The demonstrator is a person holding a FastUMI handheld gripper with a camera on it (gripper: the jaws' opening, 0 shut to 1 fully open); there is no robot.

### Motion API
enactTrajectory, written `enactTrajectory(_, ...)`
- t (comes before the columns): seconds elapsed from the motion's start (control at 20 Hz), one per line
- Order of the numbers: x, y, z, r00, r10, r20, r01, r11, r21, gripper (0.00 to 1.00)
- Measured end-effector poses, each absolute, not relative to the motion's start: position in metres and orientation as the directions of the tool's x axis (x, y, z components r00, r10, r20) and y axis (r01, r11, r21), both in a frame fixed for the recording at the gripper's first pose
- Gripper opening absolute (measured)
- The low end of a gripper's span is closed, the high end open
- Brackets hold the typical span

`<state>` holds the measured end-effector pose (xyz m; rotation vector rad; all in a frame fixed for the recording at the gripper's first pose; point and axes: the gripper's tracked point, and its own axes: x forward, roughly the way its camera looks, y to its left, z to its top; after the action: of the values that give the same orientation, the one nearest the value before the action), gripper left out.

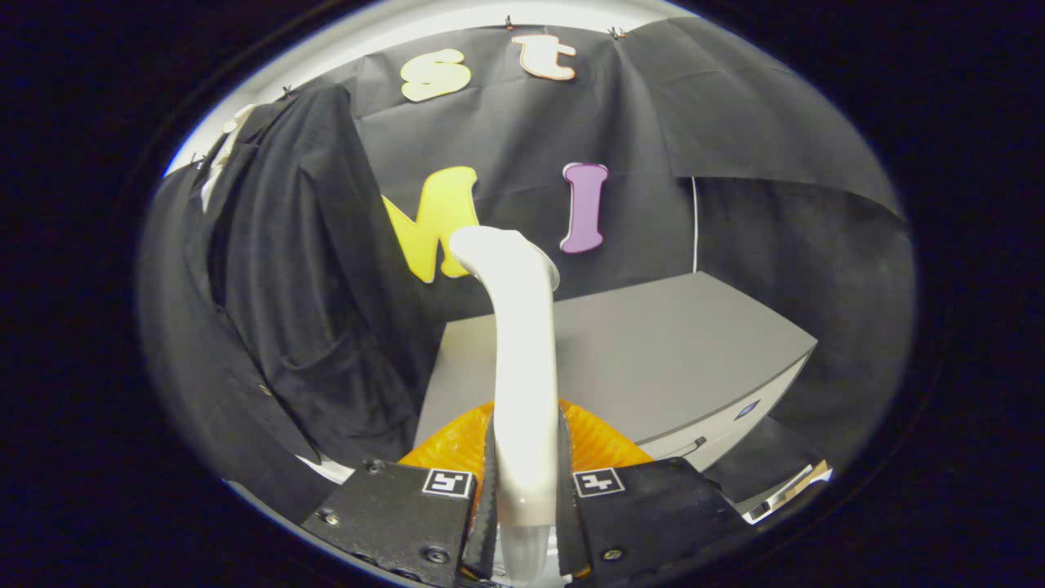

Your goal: Iron the clothes twice with a garment steamer, once on the left side and once on the right side.

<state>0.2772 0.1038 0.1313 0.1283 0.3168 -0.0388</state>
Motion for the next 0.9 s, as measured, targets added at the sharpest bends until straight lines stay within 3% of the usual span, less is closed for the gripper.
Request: enactTrajectory(0.9, 0.167, 0.234, 0.221, 0.998, 0.058, 0.012, -0.059, 0.984, 0.17, 0.32)
